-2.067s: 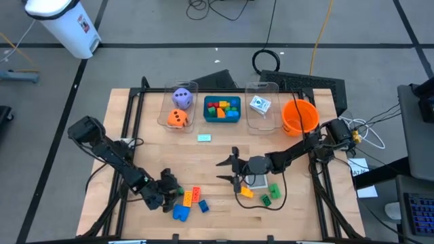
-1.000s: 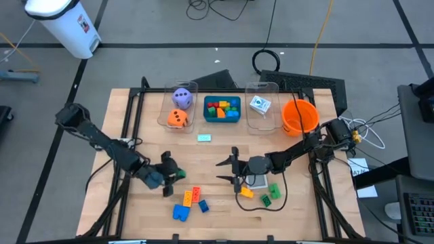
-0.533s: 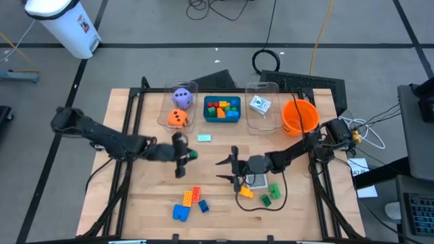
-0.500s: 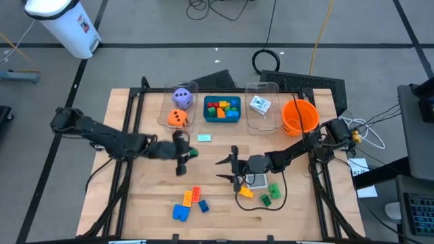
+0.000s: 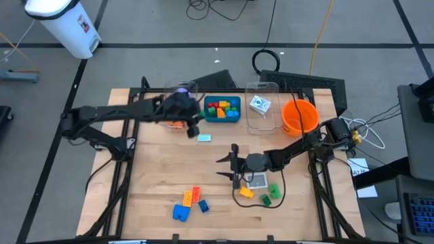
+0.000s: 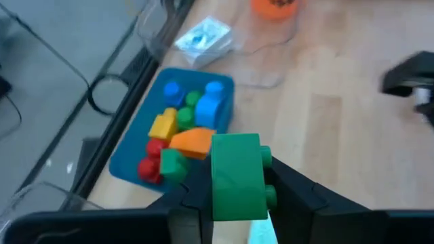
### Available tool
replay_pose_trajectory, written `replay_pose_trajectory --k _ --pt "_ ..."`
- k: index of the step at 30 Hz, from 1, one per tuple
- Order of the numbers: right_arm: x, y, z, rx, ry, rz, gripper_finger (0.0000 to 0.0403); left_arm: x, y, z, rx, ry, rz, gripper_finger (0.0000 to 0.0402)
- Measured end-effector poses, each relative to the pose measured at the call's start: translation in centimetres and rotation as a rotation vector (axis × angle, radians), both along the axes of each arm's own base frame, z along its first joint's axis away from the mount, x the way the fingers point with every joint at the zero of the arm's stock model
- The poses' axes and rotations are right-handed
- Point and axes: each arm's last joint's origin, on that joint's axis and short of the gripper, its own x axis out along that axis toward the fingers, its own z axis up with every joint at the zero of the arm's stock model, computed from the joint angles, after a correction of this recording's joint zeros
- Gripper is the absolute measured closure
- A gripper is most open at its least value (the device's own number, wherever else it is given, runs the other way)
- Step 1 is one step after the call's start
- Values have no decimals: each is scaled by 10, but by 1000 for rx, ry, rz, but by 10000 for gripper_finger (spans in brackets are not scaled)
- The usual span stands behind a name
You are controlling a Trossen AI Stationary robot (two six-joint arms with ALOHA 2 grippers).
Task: Pick & Place Toys
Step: Put the green game piece into the blue bin
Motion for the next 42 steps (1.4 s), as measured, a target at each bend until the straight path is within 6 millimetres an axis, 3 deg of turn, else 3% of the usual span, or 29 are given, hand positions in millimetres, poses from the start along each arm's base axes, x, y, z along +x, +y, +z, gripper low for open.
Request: replay_pose_trajectory --k 7,16,26,31,42 --pt "-2 -1 -7 -22 76 1 193 42 49 3 -24 104 8 308" --pt "-5 -1 -15 1 164 -14 193 85 110 -36 -106 256 68 287" --pt "-8 -2 -21 23 230 -30 193 89 154 -81 -199 328 152 305" --pt "-8 -2 -21 25 225 -30 193 87 164 -93 -222 346 189 279" --pt "-8 -2 -21 25 223 -30 193 86 171 -106 -246 364 224 302"
